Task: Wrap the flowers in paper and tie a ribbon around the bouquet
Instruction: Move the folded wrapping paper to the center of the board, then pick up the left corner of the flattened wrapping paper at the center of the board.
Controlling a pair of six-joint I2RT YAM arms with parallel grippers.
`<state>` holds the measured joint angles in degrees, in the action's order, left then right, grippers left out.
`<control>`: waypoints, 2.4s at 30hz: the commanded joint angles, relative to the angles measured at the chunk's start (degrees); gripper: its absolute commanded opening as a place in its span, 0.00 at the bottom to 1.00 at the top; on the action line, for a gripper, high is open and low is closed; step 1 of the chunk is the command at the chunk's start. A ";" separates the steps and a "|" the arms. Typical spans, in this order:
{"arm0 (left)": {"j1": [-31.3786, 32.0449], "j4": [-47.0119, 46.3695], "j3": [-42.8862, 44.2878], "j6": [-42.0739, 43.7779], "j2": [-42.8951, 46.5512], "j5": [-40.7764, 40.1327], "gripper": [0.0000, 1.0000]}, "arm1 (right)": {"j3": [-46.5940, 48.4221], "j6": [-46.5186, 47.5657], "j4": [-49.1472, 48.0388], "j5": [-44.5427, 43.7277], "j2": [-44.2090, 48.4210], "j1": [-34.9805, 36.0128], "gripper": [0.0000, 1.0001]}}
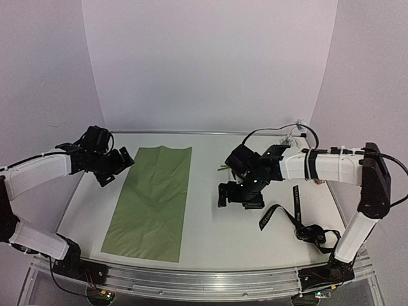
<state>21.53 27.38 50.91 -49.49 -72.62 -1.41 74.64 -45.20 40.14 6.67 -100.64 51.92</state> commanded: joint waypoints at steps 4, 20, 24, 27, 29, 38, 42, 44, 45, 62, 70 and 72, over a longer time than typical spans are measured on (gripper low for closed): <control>-4.58 3.39 -7.47 9.46 3.30 7.99 1.00 | 6.60 -8.59 -11.61 7.88 -9.81 2.14 0.98; -13.63 -14.35 -4.16 17.49 -15.05 19.95 0.89 | 14.20 -15.84 -24.94 10.45 -23.90 2.55 0.88; -15.01 -14.21 -1.17 18.88 -19.52 20.32 0.79 | 16.31 -16.03 -25.19 10.63 -26.33 2.50 0.86; -15.04 -12.99 1.23 19.87 -22.74 20.39 0.70 | 17.22 -16.32 -25.20 10.60 -27.71 2.55 0.84; -15.04 -12.30 2.38 20.42 -24.38 20.63 0.65 | 17.59 -16.44 -25.20 10.60 -28.32 2.51 0.84; -15.06 -10.88 5.05 21.76 -26.95 22.42 0.50 | 20.36 -16.77 -25.20 11.20 -31.10 2.33 0.82; -15.01 -10.55 5.70 21.81 -27.05 23.85 0.40 | 22.71 -17.28 -25.20 12.18 -33.16 2.22 0.80; -15.06 -10.06 5.86 22.02 -26.85 23.46 0.36 | 23.75 -17.61 -25.20 12.63 -34.12 2.10 0.79; -15.11 -9.42 5.96 22.18 -26.61 22.79 0.37 | 24.26 -17.86 -25.20 12.80 -34.60 2.06 0.79; -16.15 -7.01 11.34 24.53 -33.73 23.65 0.59 | 25.60 -18.02 -25.11 13.14 -36.53 1.66 0.78; -15.87 -5.63 12.06 24.18 -31.15 26.98 0.41 | 26.06 -17.65 -25.11 13.71 -37.15 0.90 0.78; -15.79 -5.08 12.33 24.18 -30.16 27.32 0.35 | 26.36 -17.72 -25.11 13.83 -37.38 0.89 0.78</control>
<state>5.45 21.02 60.83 -25.40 -105.45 23.16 100.19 -63.11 11.94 21.39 -134.23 53.24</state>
